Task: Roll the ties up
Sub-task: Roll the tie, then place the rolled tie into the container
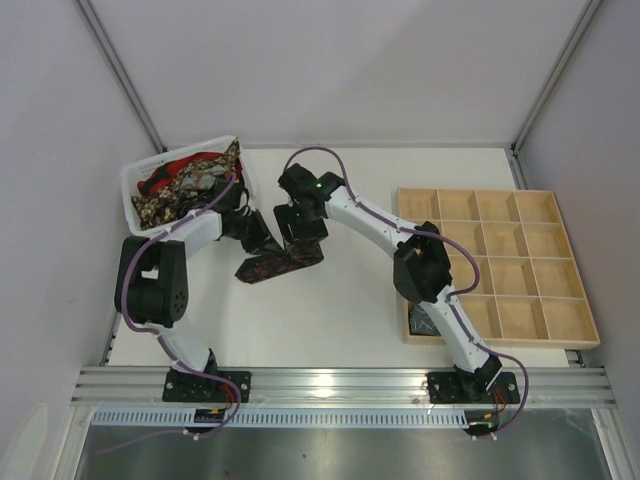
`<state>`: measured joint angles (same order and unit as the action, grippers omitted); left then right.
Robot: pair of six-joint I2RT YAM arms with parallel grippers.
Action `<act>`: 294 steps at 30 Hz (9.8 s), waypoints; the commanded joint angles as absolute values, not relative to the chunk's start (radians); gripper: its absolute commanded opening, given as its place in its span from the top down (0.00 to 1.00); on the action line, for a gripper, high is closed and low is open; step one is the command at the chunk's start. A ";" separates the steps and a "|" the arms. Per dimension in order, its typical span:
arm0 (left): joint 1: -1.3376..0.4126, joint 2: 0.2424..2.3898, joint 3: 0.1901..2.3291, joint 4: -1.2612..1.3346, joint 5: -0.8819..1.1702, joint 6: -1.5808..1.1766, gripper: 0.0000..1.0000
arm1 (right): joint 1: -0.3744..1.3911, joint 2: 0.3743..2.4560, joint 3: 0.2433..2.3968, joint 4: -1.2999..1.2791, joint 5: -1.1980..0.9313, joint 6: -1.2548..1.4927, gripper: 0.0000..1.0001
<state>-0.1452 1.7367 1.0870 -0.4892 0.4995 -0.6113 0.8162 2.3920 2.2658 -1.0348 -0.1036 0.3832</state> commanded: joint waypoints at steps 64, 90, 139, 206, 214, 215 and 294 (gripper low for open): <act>-0.155 1.862 1.106 -0.393 0.666 -0.578 0.87 | 0.538 2.376 1.628 -0.040 -1.002 0.702 0.36; -0.155 1.838 1.074 -0.384 0.673 -0.580 0.87 | 0.568 2.342 1.769 -0.451 -0.862 0.566 1.00; -0.314 1.911 1.091 -0.325 0.600 -0.673 0.90 | 0.844 2.390 2.217 -1.183 -0.070 0.370 0.92; -0.299 2.134 1.695 -0.828 0.242 -0.322 0.81 | 0.850 1.985 1.437 -0.598 0.053 1.298 0.91; -0.314 2.189 1.713 -0.910 0.196 -0.268 0.82 | 0.919 2.101 1.580 -0.663 0.215 1.419 0.91; -0.313 2.191 1.713 -0.917 0.205 -0.264 0.82 | 0.926 2.109 1.589 -0.663 0.218 1.427 0.91; -0.236 1.655 1.025 -0.496 0.517 -0.564 0.75 | 0.569 2.339 1.813 -0.411 -1.063 0.288 0.07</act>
